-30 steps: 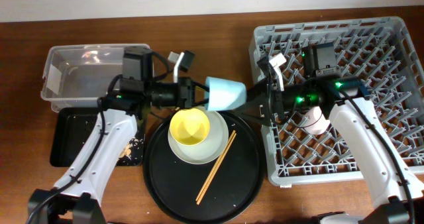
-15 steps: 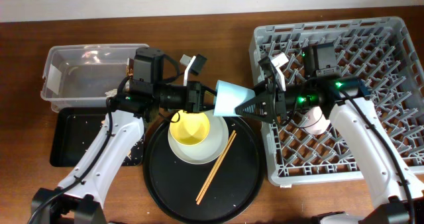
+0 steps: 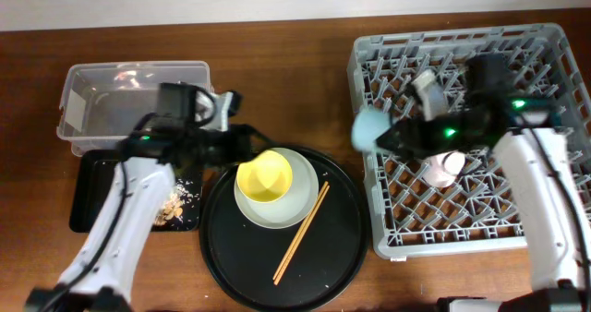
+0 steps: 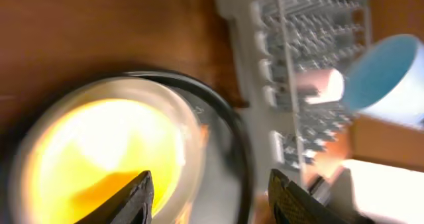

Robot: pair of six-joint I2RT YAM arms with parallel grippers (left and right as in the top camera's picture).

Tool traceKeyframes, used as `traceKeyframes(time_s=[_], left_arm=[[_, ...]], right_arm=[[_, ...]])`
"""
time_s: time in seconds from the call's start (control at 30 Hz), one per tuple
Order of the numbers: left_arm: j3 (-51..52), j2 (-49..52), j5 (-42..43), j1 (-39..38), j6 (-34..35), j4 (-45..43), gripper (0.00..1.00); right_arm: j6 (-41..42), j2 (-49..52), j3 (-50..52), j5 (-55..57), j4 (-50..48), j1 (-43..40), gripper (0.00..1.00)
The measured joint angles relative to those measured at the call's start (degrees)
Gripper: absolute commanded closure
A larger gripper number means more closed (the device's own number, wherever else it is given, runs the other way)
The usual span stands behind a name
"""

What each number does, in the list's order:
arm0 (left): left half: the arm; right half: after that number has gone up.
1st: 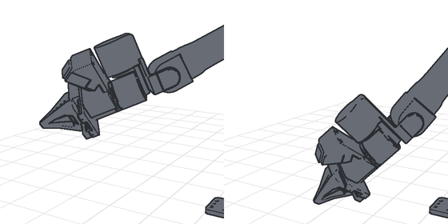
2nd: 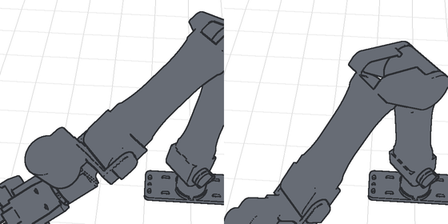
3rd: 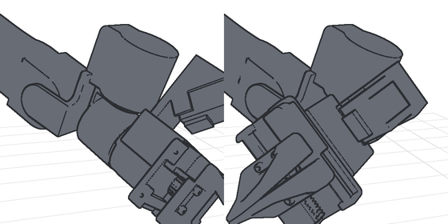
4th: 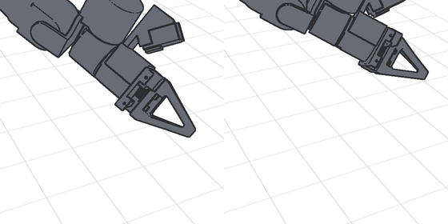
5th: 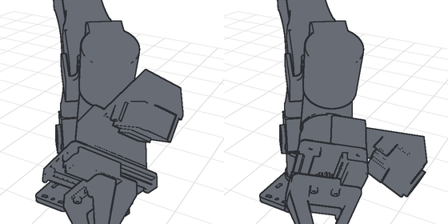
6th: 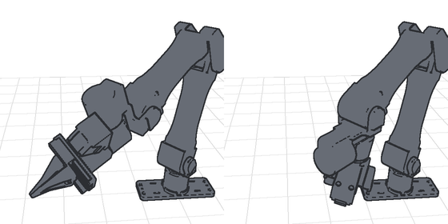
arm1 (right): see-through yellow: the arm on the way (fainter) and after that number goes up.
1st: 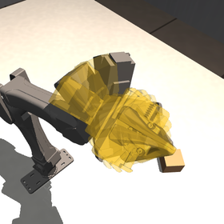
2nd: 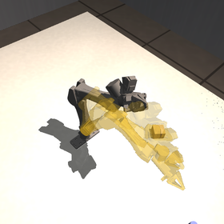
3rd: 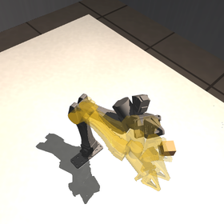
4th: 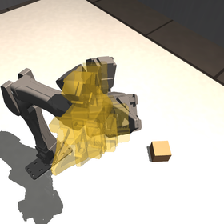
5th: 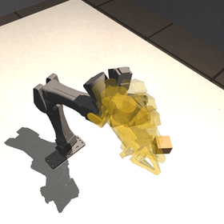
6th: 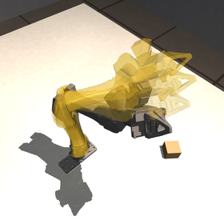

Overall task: Sort waste into correct bins and load items into the dishwasher rack
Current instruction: 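Place the blue cup upside down in the dish rack with right gripper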

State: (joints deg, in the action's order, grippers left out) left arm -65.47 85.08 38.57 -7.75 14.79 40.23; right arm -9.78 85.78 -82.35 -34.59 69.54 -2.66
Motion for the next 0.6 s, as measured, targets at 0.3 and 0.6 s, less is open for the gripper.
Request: traceKeyframes(time_s=[0.3,0.6], left_arm=[[0.0,-7.4,-10.4,2.1,-3.3,7.1,0.45],[0.0,-7.4,-11.0,2.1,-3.3,8.0,0.45]], right_arm=[[12.2,7.9,-19.8,31.8,12.3,-3.0,0.63],[14.1,27.7,-26.3,35.7,12.1,-4.8,0.29]])
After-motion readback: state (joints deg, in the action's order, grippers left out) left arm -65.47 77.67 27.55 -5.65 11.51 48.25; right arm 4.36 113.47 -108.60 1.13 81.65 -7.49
